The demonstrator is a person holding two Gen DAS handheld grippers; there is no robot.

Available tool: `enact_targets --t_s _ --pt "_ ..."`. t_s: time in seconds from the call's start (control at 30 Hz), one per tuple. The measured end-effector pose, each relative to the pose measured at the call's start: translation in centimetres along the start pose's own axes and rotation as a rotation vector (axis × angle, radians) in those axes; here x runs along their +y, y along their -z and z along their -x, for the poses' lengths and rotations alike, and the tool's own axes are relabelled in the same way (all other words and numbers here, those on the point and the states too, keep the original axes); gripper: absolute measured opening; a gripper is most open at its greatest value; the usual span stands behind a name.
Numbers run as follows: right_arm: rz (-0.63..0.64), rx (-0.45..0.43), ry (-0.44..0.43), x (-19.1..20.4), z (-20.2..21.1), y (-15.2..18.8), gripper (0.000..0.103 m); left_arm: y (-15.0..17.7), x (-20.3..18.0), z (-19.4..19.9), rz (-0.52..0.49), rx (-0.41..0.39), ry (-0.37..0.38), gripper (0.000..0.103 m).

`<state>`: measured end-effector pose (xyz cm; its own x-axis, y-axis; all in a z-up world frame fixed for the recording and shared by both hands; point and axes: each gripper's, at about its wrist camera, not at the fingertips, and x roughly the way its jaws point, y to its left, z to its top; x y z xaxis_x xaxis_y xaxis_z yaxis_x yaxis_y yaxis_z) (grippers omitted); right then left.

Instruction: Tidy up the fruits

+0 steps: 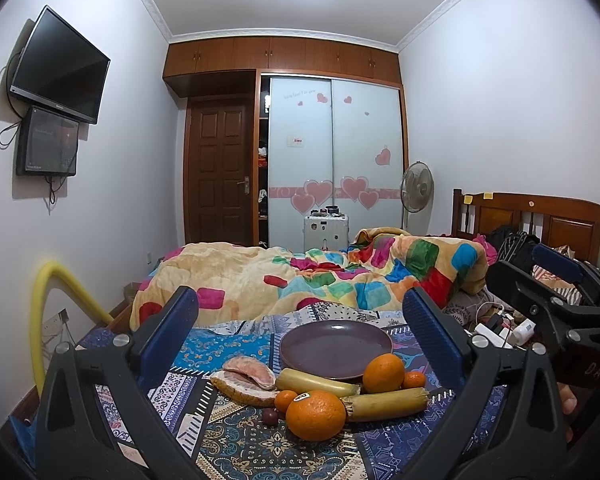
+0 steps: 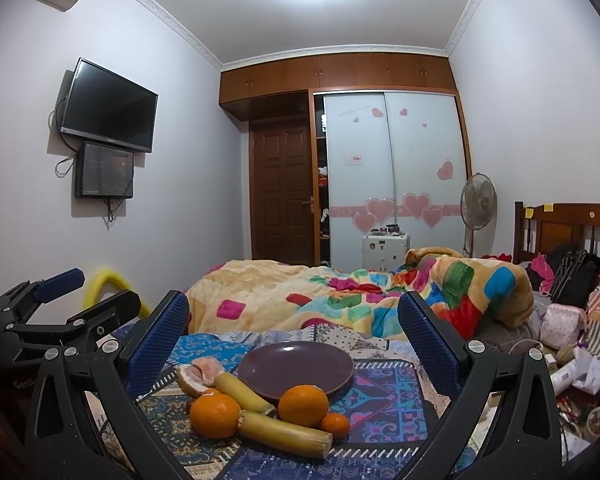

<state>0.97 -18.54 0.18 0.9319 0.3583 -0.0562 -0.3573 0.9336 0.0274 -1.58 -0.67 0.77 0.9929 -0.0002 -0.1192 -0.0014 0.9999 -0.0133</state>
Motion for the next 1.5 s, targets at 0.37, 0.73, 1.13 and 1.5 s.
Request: enact_targets --t_s 0.37,0.73,1.13,1.5 --pt "-0.004 -0.003 -0.003 0.0 0.1 0.1 0.103 -0.4 0.2 0.2 0.002 -0.006 -0.002 0.103" --pt "-0.020 0.019 0.017 -0.5 -0.6 0.9 0.103 0.3 0.5 -0.8 0.008 0.038 0.011 0.103" --pt "0.002 0.246 0.080 -3.3 -4.6 5.2 0.103 4.8 1.4 -6.8 0.022 0.260 0.044 0.103" --pt "0.023 0.422 0.062 -4.8 -6.8 8.7 0.103 9.4 0.9 -11.3 0.040 0.456 0.093 0.090"
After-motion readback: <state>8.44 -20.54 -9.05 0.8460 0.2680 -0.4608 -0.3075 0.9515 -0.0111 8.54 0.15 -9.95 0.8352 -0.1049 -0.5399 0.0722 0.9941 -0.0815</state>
